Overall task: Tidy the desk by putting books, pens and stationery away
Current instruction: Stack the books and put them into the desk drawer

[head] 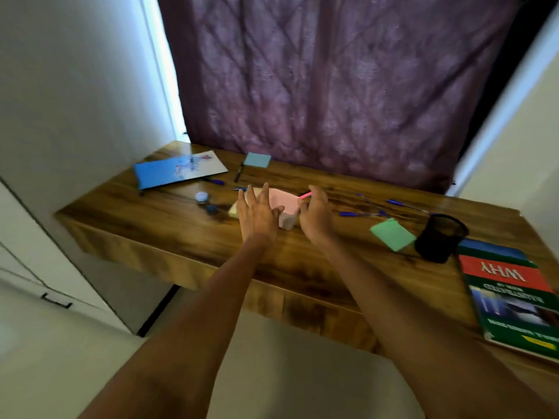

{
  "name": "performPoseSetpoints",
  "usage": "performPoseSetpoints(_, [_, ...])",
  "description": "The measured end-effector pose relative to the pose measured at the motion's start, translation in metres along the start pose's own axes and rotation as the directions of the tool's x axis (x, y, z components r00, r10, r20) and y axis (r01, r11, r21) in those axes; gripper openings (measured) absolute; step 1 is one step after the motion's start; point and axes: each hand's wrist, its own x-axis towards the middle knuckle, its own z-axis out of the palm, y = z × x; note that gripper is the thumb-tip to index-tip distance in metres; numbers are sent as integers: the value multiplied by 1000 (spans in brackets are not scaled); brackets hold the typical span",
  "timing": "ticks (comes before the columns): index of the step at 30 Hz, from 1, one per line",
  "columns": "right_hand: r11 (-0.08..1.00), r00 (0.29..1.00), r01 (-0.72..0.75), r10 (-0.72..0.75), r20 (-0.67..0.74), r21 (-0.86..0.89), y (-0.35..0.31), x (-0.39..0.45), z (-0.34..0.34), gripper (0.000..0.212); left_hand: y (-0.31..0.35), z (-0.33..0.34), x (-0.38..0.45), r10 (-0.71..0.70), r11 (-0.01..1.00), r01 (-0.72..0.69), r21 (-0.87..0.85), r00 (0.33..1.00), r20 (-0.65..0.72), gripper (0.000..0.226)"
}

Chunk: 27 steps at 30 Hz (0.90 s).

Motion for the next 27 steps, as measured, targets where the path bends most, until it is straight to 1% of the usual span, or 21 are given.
performPoseSetpoints(2, [999, 999, 37, -37, 28, 2, -25, 11, 31, 47, -32, -11, 20, -23, 1000, 23, 5, 1000, 2, 62])
performPoseSetpoints(4, [997, 997, 60, -62, 49, 40, -47, 23, 61, 47, -60, -19, 41, -42, 999, 42, -6, 999, -5, 63])
performPoseSetpoints(6, [996, 994, 56, -62, 85, 73, -69, 37, 93, 48, -90, -26, 65, -73, 997, 73, 7, 997, -23, 64])
performPoseSetpoints(9, [993, 989, 51, -64, 133, 103, -95, 63, 141, 49, -135, -30, 106, -124, 992, 125, 22, 992, -11, 65])
performPoseSetpoints(12, [991, 985, 31, -53, 162, 132, -121, 95, 184, 49, -175, -34, 153, -143, 989, 143, 25, 990, -11, 65])
performPoseSetpoints(14, [987, 980, -14, -18, 199, 160, -135, 111, 208, 49, -199, -30, 180, -197, 980, 197, -4, 980, 11, 66])
performPoseSetpoints(16, [979, 971, -72, 25, 238, 191, -147, 125, 233, 48, -215, -27, 200, -321, 936, 326, -135, 945, 58, 66])
performPoseSetpoints(17, [972, 963, -104, 45, 264, 213, -151, 130, 245, 48, -221, -25, 208, -398, 881, 407, -242, 913, 86, 65])
performPoseSetpoints(19, [946, 940, -182, 88, 329, 267, -157, 140, 267, 47, -231, -19, 222, -519, 716, 521, -464, 843, 146, 58])
performPoseSetpoints(21, [907, 908, -290, 160, 387, 306, -163, 152, 289, 44, -242, -11, 239, -596, 501, 573, -649, 772, 221, 47])
performPoseSetpoints(22, [881, 894, -341, 196, 404, 329, -165, 159, 300, 43, -247, -8, 249, -621, 391, 586, -710, 737, 267, 42])
performPoseSetpoints(23, [857, 884, -377, 220, 412, 351, -164, 164, 309, 43, -250, -5, 255, -638, 294, 596, -747, 704, 311, 38])
performPoseSetpoints(25, [829, 881, -414, 259, 396, 377, -168, 175, 325, 41, -260, 4, 268, -634, 175, 619, -766, 666, 393, 38])
performPoseSetpoints(27, [810, 872, -450, 306, 383, 377, -170, 181, 335, 40, -265, 12, 275, -622, 58, 663, -746, 609, 493, 41])
